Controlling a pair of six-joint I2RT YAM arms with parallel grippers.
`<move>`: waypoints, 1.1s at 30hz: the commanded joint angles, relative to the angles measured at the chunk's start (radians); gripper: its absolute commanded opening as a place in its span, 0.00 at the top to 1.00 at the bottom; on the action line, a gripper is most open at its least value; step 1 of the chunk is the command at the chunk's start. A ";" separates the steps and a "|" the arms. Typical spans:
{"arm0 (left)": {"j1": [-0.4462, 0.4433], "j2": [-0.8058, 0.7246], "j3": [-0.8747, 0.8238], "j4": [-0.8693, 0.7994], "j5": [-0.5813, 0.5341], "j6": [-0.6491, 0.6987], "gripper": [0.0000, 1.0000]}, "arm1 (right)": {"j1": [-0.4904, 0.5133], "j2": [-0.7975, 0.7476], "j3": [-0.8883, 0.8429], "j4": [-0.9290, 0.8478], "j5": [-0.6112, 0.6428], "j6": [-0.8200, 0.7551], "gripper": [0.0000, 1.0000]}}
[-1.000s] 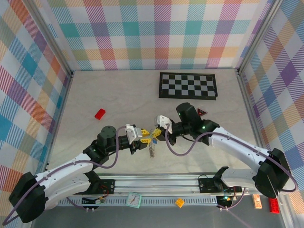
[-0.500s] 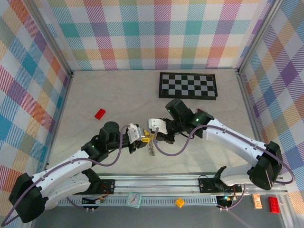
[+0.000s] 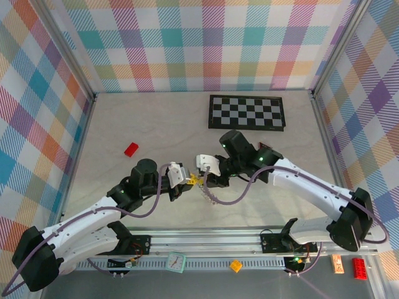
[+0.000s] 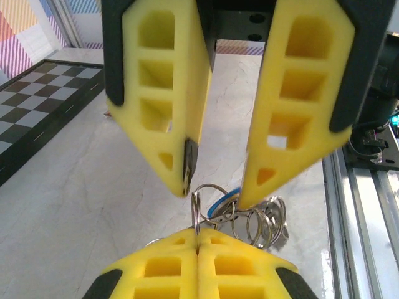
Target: Put the keys on the keyring
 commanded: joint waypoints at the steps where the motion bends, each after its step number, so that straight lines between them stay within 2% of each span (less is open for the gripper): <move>1: -0.006 -0.028 -0.027 0.108 0.006 -0.034 1.00 | -0.062 -0.049 -0.065 0.138 -0.151 0.138 0.71; 8: -0.007 -0.043 -0.085 0.220 0.036 -0.069 1.00 | -0.074 -0.063 -0.151 0.254 -0.198 0.201 0.70; 20: -0.006 -0.021 -0.095 0.264 0.058 -0.089 1.00 | -0.073 -0.020 -0.151 0.281 -0.220 0.196 0.72; 29: -0.007 -0.022 -0.106 0.289 0.072 -0.095 1.00 | -0.073 0.000 -0.146 0.295 -0.256 0.199 0.82; 33: -0.007 -0.020 -0.107 0.295 0.061 -0.104 0.99 | -0.073 0.003 -0.141 0.295 -0.278 0.188 0.97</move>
